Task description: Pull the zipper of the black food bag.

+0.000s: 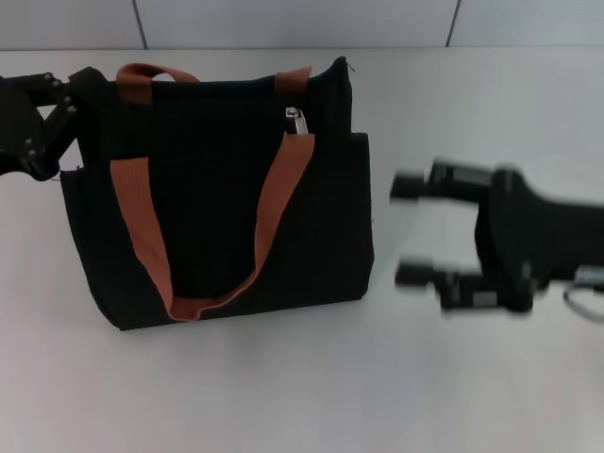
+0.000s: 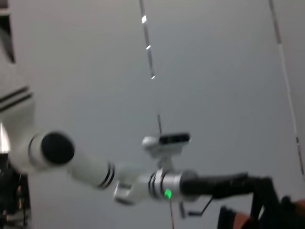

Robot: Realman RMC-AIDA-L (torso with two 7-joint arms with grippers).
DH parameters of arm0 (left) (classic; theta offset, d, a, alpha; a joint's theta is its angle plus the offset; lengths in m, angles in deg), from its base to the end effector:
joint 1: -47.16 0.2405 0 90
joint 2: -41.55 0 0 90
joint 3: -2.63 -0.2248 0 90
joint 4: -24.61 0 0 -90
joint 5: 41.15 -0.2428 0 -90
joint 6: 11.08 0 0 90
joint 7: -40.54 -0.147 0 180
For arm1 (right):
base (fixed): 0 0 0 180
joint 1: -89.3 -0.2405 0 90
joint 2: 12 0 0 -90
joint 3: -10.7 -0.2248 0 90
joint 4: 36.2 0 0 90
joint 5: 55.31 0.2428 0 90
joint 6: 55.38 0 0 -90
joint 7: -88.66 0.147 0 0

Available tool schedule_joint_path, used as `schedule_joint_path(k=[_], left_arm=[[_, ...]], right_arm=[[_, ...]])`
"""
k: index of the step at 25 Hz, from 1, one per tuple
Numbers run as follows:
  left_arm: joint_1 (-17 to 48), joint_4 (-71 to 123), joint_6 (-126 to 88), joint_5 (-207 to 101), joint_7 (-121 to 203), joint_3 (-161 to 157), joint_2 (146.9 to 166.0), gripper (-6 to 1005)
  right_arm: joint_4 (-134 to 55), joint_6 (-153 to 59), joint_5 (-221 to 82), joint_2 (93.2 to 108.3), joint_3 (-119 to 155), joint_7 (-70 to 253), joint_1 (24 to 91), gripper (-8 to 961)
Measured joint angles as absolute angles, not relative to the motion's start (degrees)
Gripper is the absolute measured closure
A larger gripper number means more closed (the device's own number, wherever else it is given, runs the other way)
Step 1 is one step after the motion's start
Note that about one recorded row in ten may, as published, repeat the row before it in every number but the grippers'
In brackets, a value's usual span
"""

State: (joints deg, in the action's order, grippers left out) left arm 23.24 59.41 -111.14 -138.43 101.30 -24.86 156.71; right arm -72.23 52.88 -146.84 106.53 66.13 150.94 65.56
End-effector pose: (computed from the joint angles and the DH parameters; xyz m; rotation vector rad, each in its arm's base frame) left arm -0.2819 0.3193 0.0921 -2.3321 -0.2552 -1.0310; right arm 0.2190 0.2842 0.0113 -2.8206 0.1083 1.2402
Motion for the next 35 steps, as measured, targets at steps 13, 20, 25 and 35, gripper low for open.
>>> schedule_joint_path(k=[13, 20, 25, 35], left_arm=[[23.75, 59.08, -108.98, -138.69, 105.60, -25.00, 156.36, 872], [23.40, 59.90, -108.27, -141.20, 111.91, -25.15, 155.42, 868], [23.82, 65.48, -110.31, -146.92, 119.55, -25.14, 153.04, 824], [24.13, 72.27, -121.61, -150.01, 130.37, -20.69, 147.72, 386]], right_arm=[[-59.49, 42.67, -155.42, 107.24, 65.97, 135.45, 67.42, 128], [-58.53, 42.14, -155.15, 107.37, 65.99, 135.56, 66.65, 128], [-57.33, 41.34, -155.07, 107.44, 66.01, 135.61, 65.68, 129], [-55.54, 37.93, -155.05, 107.42, 66.21, 135.69, 63.66, 128]])
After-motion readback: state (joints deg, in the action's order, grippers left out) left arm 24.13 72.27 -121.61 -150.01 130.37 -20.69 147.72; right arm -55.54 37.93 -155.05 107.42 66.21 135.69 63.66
